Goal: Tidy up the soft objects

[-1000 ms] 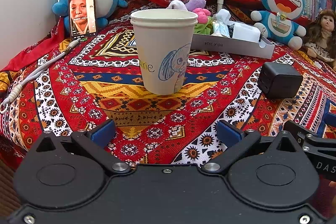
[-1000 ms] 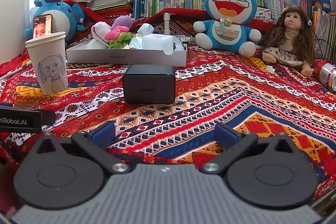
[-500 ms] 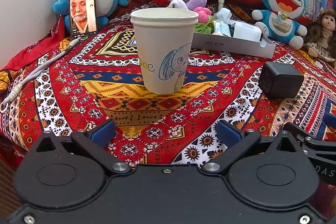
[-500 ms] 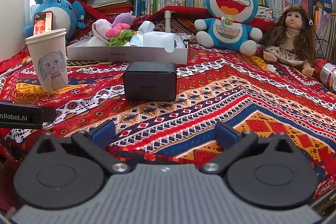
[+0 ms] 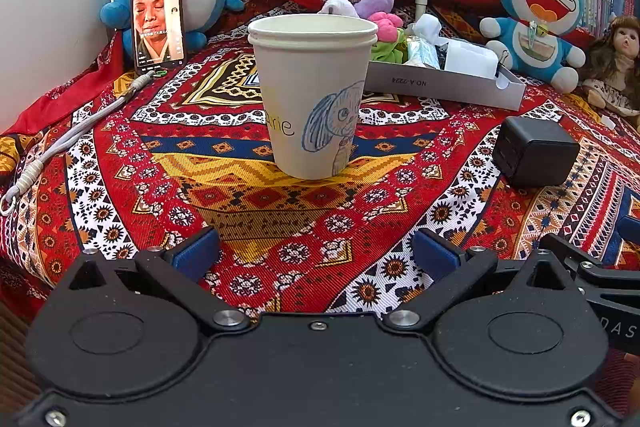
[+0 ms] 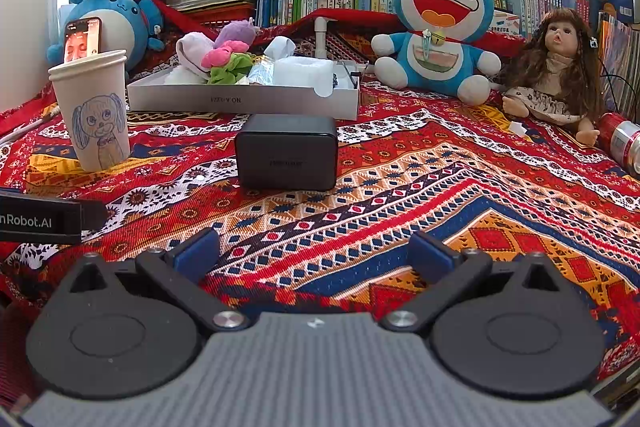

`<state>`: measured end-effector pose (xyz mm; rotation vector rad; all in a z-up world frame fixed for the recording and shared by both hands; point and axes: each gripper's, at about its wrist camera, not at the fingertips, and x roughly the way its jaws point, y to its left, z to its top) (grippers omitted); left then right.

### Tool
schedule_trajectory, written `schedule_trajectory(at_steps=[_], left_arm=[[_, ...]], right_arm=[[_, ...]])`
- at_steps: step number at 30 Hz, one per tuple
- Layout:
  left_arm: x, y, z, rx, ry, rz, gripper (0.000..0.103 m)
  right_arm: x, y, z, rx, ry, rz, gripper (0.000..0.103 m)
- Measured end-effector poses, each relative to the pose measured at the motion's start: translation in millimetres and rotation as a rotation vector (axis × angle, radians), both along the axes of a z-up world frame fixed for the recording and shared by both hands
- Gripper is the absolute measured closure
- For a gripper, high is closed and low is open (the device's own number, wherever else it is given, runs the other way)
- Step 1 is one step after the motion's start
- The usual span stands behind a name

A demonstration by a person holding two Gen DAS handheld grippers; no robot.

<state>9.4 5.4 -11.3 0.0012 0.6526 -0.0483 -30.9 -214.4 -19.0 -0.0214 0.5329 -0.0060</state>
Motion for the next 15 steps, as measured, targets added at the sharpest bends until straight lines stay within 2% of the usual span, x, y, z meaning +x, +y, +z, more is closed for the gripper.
schedule_trajectory(at_steps=[15], left_arm=[[-0.1,-0.7,-0.1,0.002,0.000,0.001,0.000]], right_arm=[[1.5,-0.6,0.1,-0.005,0.013,0.008,0.000]])
